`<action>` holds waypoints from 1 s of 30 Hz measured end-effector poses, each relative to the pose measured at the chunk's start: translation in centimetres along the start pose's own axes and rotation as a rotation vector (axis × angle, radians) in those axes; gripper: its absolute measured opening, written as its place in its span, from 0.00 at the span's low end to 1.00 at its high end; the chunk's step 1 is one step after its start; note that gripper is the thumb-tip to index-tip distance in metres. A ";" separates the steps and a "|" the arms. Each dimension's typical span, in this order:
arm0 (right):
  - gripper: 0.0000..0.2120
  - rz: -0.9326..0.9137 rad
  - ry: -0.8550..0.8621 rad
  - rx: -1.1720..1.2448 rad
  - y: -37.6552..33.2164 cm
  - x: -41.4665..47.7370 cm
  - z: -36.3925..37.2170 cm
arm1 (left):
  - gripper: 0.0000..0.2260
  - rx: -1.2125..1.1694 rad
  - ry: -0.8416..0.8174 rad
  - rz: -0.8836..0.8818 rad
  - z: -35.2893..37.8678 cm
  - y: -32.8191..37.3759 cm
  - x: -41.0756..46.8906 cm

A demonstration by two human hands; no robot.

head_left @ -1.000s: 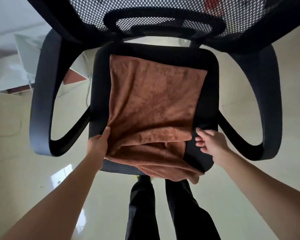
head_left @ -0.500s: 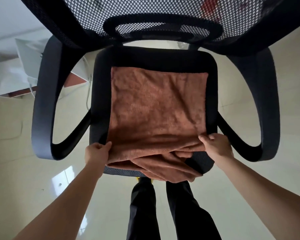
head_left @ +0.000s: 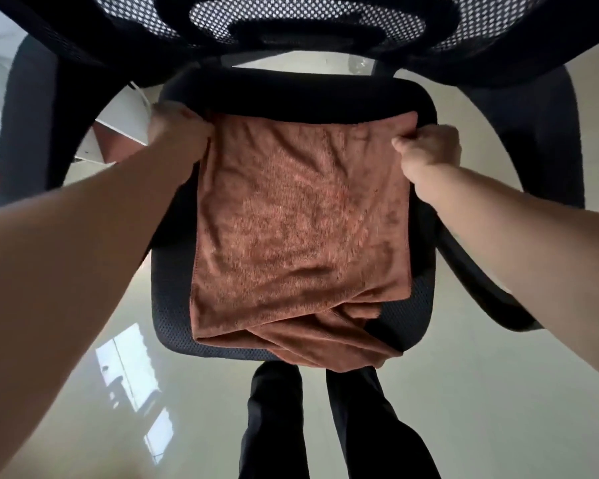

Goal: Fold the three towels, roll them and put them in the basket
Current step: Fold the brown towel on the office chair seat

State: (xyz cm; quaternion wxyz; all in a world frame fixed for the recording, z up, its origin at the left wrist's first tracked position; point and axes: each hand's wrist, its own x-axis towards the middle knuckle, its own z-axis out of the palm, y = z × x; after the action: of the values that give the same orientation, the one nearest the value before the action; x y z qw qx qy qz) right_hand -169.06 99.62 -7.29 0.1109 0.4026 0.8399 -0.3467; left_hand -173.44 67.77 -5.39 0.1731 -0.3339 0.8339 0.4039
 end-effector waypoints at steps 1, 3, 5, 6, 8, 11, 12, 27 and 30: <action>0.09 -0.023 0.020 -0.004 -0.3 0.7 0.0 | 0.05 -0.031 0.043 0.002 0.2 0.4 0.5; 0.08 -0.046 0.043 -0.031 -0.7 1.6 0.0 | 0.09 -0.137 0.089 -0.016 0.5 0.6 1.8; 0.10 -0.050 0.047 -0.072 -0.7 2.0 0.1 | 0.11 -0.208 0.015 -0.095 0.3 0.5 2.5; 0.11 -0.060 0.047 -0.099 -0.7 2.0 0.2 | 0.12 -0.178 -0.037 -0.130 0.1 0.2 2.8; 0.14 -0.115 0.068 -0.155 -0.7 1.2 0.1 | 0.10 -0.103 -0.040 -0.122 -0.2 -0.3 2.6; 0.14 -0.346 0.182 -0.274 0.2 -2.5 -0.2 | 0.04 0.034 0.211 0.053 -0.3 -1.9 -0.5; 0.13 -0.426 0.169 -0.283 0.9 -4.1 -0.2 | 0.06 0.086 0.204 0.105 -0.2 -2.8 -2.2; 0.13 0.445 -0.310 0.089 15.4 -19.1 -0.8 | 0.08 -0.254 -0.238 -0.618 -1.4 -18.6 -19.7; 0.17 0.396 -0.297 0.039 15.5 -19.7 0.8 | 0.09 -0.317 -0.322 -0.643 0.1 -18.2 -19.9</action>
State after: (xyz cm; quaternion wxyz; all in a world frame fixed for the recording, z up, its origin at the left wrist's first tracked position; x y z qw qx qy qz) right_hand -144.57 93.99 -6.38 0.2911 0.5058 0.7123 -0.3898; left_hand -146.46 67.94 -4.47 0.3656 -0.5332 0.5764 0.4999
